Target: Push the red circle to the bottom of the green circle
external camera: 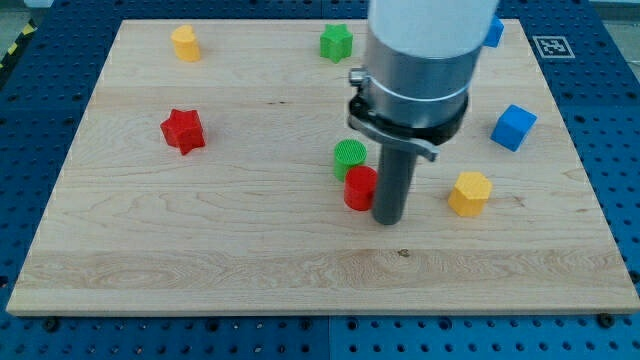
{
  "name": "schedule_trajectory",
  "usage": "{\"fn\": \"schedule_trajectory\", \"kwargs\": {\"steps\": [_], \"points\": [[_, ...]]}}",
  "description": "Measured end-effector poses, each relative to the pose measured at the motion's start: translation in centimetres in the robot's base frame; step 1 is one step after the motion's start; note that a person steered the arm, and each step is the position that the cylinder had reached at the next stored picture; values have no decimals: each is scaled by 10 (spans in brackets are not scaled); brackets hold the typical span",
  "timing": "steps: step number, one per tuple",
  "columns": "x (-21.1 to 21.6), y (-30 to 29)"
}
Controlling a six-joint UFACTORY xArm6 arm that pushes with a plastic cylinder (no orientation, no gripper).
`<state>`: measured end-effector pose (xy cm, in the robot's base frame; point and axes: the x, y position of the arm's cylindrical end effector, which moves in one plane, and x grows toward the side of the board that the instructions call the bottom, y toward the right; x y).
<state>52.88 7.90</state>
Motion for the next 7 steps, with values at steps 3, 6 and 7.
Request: {"fn": "schedule_trajectory", "kwargs": {"steps": [3,6,7], "points": [[-36,11],[-43,-11],[-43,-11]]}}
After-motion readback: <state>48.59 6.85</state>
